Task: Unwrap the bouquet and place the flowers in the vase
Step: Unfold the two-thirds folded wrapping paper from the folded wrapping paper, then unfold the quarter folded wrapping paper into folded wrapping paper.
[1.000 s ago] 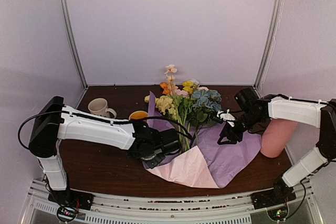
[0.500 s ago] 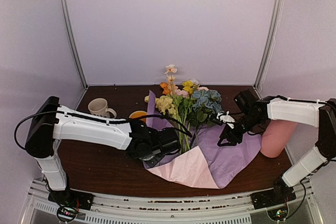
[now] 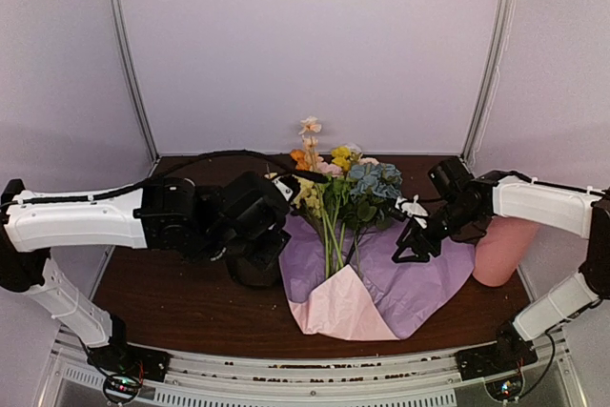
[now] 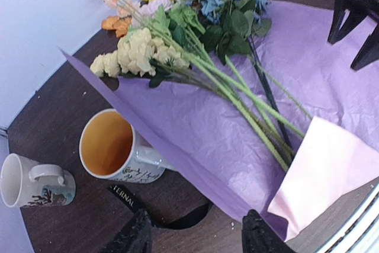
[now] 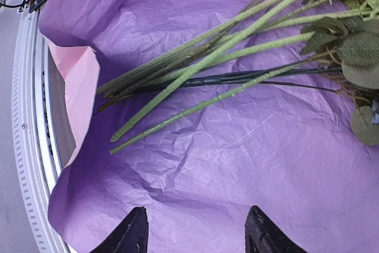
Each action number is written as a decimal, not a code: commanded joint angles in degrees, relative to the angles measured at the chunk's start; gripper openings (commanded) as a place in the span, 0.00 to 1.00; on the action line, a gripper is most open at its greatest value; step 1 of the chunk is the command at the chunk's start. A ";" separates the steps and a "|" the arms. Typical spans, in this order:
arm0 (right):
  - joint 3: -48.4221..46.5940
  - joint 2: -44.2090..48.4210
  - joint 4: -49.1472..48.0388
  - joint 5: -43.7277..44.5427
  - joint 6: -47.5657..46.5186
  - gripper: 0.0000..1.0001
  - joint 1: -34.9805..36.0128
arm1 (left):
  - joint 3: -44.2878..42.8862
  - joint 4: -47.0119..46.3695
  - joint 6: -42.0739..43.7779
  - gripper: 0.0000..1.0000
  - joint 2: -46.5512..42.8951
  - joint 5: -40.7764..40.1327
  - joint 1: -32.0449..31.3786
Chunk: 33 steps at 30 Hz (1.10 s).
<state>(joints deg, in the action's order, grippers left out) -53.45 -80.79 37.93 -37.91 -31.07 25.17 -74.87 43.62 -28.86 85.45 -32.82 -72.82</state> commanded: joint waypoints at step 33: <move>-13.64 -20.52 7.34 -14.81 4.56 0.14 15.97 | 6.30 -18.40 2.05 0.55 -5.16 -5.30 2.68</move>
<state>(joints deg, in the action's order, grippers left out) -67.22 -102.91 45.19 -51.68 -27.86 40.75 -70.15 29.12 -26.06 83.99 -36.51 -70.48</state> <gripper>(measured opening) 0.200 0.547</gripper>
